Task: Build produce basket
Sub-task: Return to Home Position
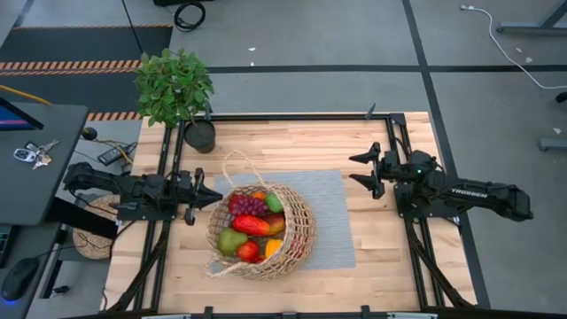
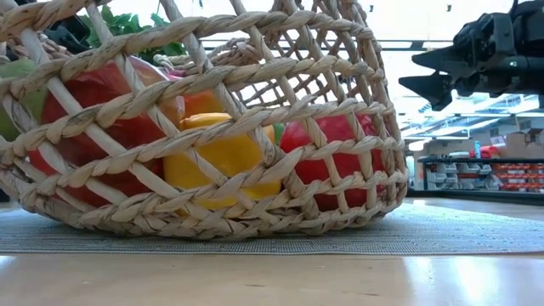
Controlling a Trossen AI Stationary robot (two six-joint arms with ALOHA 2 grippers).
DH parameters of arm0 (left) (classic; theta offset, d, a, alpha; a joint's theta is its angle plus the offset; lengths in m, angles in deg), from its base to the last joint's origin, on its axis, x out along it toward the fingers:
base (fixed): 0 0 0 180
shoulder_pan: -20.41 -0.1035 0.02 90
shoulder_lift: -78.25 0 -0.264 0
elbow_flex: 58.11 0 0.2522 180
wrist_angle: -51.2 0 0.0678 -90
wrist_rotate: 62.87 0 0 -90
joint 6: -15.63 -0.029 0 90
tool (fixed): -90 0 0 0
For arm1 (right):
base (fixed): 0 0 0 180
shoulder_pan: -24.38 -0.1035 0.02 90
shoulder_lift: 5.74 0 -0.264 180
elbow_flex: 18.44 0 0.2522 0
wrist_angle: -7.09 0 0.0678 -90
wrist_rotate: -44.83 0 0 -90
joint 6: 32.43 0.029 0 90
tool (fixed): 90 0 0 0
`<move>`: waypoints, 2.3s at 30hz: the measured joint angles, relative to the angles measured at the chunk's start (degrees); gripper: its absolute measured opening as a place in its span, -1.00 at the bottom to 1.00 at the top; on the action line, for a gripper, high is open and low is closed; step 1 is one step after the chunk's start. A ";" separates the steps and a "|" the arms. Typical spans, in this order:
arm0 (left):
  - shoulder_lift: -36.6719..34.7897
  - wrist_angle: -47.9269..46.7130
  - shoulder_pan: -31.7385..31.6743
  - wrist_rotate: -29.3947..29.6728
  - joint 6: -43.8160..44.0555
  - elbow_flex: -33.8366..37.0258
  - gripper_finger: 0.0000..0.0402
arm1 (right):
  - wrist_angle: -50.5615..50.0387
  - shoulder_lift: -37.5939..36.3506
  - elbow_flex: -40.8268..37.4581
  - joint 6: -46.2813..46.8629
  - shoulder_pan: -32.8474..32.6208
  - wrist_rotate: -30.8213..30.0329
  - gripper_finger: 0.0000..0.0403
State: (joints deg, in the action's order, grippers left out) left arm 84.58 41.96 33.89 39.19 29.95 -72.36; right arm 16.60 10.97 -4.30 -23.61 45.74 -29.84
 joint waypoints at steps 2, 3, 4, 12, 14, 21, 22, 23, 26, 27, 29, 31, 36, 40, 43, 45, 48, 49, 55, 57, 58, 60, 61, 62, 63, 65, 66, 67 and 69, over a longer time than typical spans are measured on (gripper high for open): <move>0.00 0.02 0.00 0.06 -0.45 0.00 -0.84 | -1.00 0.00 0.00 0.00 0.16 0.07 0.52; 0.00 0.02 0.00 0.08 -1.04 0.00 -0.85 | -1.58 0.00 0.00 0.00 0.16 0.47 0.52; 0.00 0.02 0.00 0.10 -1.49 0.02 -0.85 | -2.24 0.00 0.00 0.02 0.16 1.10 0.52; 0.00 0.06 0.00 0.13 -14.52 0.02 -0.83 | -7.67 0.02 0.00 0.24 0.16 -1.19 0.52; 0.00 0.06 0.00 0.13 -15.34 0.02 -0.82 | -7.52 0.02 0.00 0.20 0.16 -3.46 0.52; 0.02 0.14 0.00 0.13 -14.97 0.04 -0.86 | -14.97 0.61 0.00 6.00 0.16 -6.54 0.52; 0.04 0.22 0.00 0.14 -14.97 0.04 -0.86 | -15.55 0.82 0.00 7.29 0.16 -6.54 0.52; 0.04 0.31 0.00 0.13 -14.99 0.04 -0.86 | -15.65 0.96 0.00 8.54 0.16 -6.65 0.52; 0.04 0.60 0.00 0.15 -14.99 0.04 -0.84 | -15.59 1.18 0.00 10.58 0.16 -6.73 0.52; 0.04 0.71 0.00 0.15 -14.99 0.04 -0.83 | -15.59 1.18 0.00 10.76 0.16 -6.73 0.52; 0.04 0.98 0.00 0.15 -15.02 0.06 -0.82 | -15.39 1.18 0.00 11.19 0.16 -6.73 0.52; 0.04 1.02 0.00 0.15 -15.01 0.07 -0.82 | -15.23 1.18 0.00 11.74 0.16 -6.73 0.52; 0.04 1.07 0.00 0.15 -15.01 0.07 -0.86 | -15.26 1.18 0.00 11.78 0.16 -6.73 0.52; 0.04 1.09 0.00 0.15 -15.01 0.07 -0.85 | -15.24 1.18 0.00 11.70 0.16 -6.71 0.52; 0.04 1.13 0.00 0.15 -14.99 0.07 -0.83 | -15.24 1.18 0.00 11.65 0.16 -6.73 0.52; 0.04 1.13 0.00 0.17 -15.02 0.07 -0.82 | -15.26 1.18 0.00 11.63 0.16 -6.71 0.52; 0.04 1.17 0.00 0.17 -15.01 0.07 -0.83 | -15.26 1.18 0.00 11.63 0.16 -6.71 0.52; 0.04 1.17 0.00 0.15 -15.01 0.07 -0.84 | -15.26 1.18 0.00 11.63 0.16 -6.71 0.52; 0.04 1.22 0.00 0.15 -15.00 0.07 -0.86 | -15.26 1.18 0.00 11.63 0.16 -6.71 0.52; 0.04 1.23 0.00 0.15 -14.99 0.07 -0.84 | -15.26 1.18 0.00 11.63 0.16 -6.71 0.52; 0.04 1.24 0.00 0.15 -14.99 0.07 -0.84 | -15.26 1.18 0.00 11.63 0.16 -6.71 0.52; 0.04 1.24 0.00 0.17 -15.01 0.09 -0.82 | -15.26 1.18 0.00 11.63 0.16 -6.71 0.52; 0.04 1.24 0.00 0.17 -14.99 0.09 -0.82 | -15.26 1.18 0.00 11.63 0.16 -6.71 0.52; 0.04 1.24 -0.02 0.17 -14.99 0.09 -0.82 | -15.26 1.18 0.00 11.63 0.16 -6.70 0.52; 0.04 1.24 0.00 0.17 -15.01 0.09 -0.83 | -15.26 1.18 0.00 11.63 0.16 -6.71 0.52; 0.04 1.24 0.00 0.17 -15.00 0.09 -0.84 | -15.26 1.18 0.00 11.62 0.16 -6.70 0.52; 0.04 1.24 0.00 0.17 -14.99 0.09 -0.85 | -15.26 1.18 0.00 11.63 0.16 -6.69 0.52; 0.04 1.24 0.00 0.17 -15.01 0.09 -0.85 | -15.26 1.18 0.00 11.63 0.16 -6.69 0.52; 0.04 1.24 0.00 0.15 -14.99 0.09 -0.86 | -15.26 1.18 0.00 11.63 0.16 -6.69 0.52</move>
State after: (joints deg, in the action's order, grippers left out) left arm 84.63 43.20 33.89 39.33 14.96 -72.28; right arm 1.34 12.15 -4.30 -11.98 45.89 -36.53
